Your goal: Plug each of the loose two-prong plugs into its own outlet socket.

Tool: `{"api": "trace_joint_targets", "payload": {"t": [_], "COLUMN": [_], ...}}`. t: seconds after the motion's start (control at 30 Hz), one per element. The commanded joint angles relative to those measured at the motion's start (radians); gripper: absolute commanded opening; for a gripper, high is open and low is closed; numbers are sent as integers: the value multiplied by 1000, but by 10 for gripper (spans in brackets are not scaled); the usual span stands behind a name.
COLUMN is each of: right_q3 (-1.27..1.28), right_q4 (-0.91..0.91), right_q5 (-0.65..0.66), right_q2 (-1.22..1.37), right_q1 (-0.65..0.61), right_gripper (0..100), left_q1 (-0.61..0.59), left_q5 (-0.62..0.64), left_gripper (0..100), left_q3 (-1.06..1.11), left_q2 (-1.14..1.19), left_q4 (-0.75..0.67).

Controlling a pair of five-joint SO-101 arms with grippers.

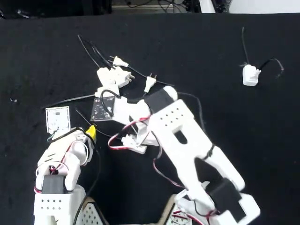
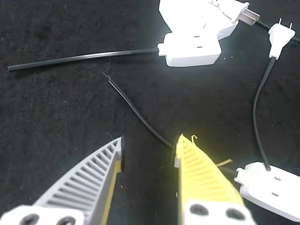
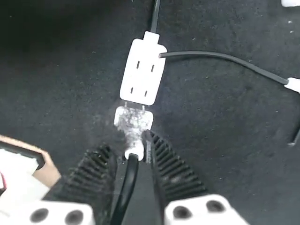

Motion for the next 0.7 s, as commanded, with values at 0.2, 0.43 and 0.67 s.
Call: {"api": "trace_joint_targets", "payload": {"t": [0.2,0.43,0.67], "right_q3": [-64,-59,-54], "right_q4": [8,-15,-80], "right_q5": [-69,-71,-72], "right_q2": [59,64,65], "right_q1": [23,23,25], "right_gripper": [11,11,11], "left_q1": [8,8,8], "left_q5": [-8,-8,-8], "left_gripper": [191,191,191], "left_q3": [-64,-64,-64], "left_q2": [-9,-9,-9], "left_q4": [2,2,2]}}
